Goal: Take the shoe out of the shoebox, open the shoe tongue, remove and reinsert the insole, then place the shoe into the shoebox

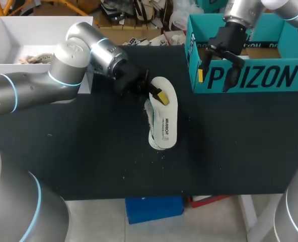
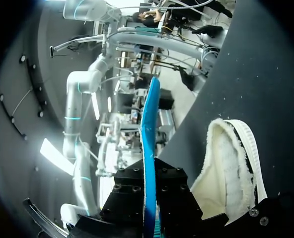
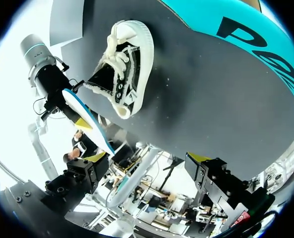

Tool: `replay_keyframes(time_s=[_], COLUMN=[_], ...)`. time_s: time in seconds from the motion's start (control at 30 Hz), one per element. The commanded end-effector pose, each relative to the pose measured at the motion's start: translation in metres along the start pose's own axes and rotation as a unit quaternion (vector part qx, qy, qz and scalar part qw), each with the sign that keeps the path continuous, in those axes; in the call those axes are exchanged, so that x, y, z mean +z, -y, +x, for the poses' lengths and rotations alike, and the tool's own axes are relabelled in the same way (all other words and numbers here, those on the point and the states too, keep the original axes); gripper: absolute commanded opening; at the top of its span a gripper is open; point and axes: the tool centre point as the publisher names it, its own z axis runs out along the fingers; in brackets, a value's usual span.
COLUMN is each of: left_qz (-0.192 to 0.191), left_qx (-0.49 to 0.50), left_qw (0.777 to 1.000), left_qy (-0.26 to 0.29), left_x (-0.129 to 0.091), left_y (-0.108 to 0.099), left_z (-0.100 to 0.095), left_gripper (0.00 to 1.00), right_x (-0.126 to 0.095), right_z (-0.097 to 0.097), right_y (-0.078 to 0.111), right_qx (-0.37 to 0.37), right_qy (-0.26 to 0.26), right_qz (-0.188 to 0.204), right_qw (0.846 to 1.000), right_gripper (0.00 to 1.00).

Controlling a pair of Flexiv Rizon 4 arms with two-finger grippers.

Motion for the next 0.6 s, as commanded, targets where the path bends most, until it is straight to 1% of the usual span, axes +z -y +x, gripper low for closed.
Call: replay_keyframes(time_s=[0.03,0.13,0.17,0.2,0.23,0.3,0.33,0.37,0.4,0.6], left_qz=[0.000,0.002,0.003,0.003,0.003,0.002,0.002,0.002,0.002,0.003], left_qx=[0.001,0.001,0.002,0.002,0.002,0.002,0.002,0.002,0.002,0.000], left_qw=[1.000,1.000,1.000,1.000,1.000,1.000,1.000,1.000,1.000,1.000], left_qy=[-0.002,-0.003,-0.003,-0.003,-0.002,-0.002,-0.002,-0.002,-0.002,-0.003], left_x=[0.003,0.005,0.005,0.005,0.005,0.005,0.005,0.005,0.004,0.004], left_y=[0.000,-0.001,-0.001,-0.001,-0.001,0.000,0.000,0.000,0.000,-0.001], left_z=[-0.001,-0.002,-0.002,-0.002,-0.002,-0.002,-0.001,-0.001,-0.001,0.000], left_gripper=[0.00,0.00,0.00,0.00,0.00,0.00,0.00,0.00,0.00,0.00], right_x=[0.002,0.002,-0.001,-0.003,-0.004,-0.005,-0.003,-0.002,0.000,0.009], right_z=[0.000,0.000,0.002,0.003,0.004,0.004,0.002,0.001,0.000,-0.007], right_y=[0.003,0.003,0.002,0.003,0.003,0.006,0.006,0.006,0.007,0.012], right_qx=[0.000,0.000,0.013,0.011,0.017,0.022,0.029,0.027,0.023,0.017], right_qy=[0.000,0.000,0.033,0.054,0.067,0.105,0.113,0.117,0.119,0.119], right_qz=[-0.006,-0.006,-0.021,-0.044,-0.052,-0.097,-0.108,-0.118,-0.136,-0.183], right_qw=[1.000,1.000,0.999,0.998,0.996,0.990,0.987,0.986,0.983,0.976], right_gripper=[1.00,1.00,1.00,1.00,1.00,1.00,1.00,1.00,1.00,1.00])
